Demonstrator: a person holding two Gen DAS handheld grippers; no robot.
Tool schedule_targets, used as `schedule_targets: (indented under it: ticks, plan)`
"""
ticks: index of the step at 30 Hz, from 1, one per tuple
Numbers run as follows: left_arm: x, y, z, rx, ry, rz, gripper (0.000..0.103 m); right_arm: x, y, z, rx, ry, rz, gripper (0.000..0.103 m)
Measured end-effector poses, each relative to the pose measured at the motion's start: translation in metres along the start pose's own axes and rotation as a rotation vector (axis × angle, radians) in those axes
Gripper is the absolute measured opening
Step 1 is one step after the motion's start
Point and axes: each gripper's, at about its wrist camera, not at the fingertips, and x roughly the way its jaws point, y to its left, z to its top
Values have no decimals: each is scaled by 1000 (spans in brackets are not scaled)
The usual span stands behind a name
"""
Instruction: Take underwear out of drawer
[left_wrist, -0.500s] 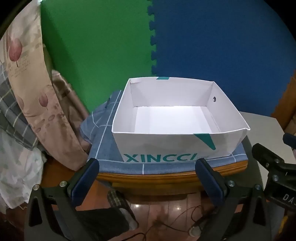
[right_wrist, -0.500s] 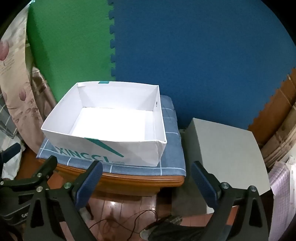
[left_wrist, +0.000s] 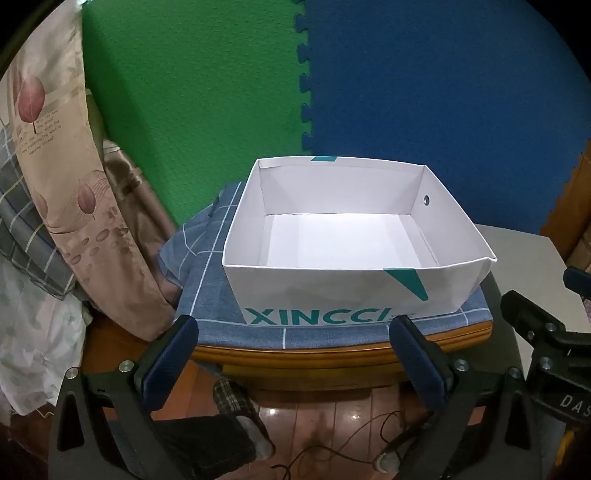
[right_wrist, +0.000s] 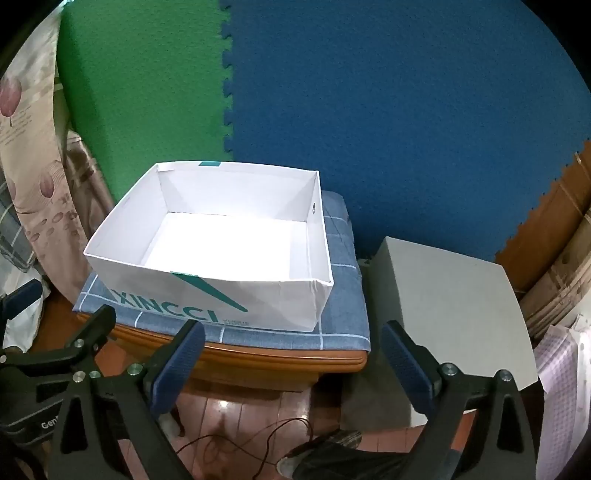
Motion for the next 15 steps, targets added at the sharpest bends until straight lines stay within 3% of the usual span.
schedule_targets:
  ticks: [15]
  plan:
    - [4, -3, -7, -6, 14, -7, 102, 2, 1, -4, -4, 12, 5, 98]
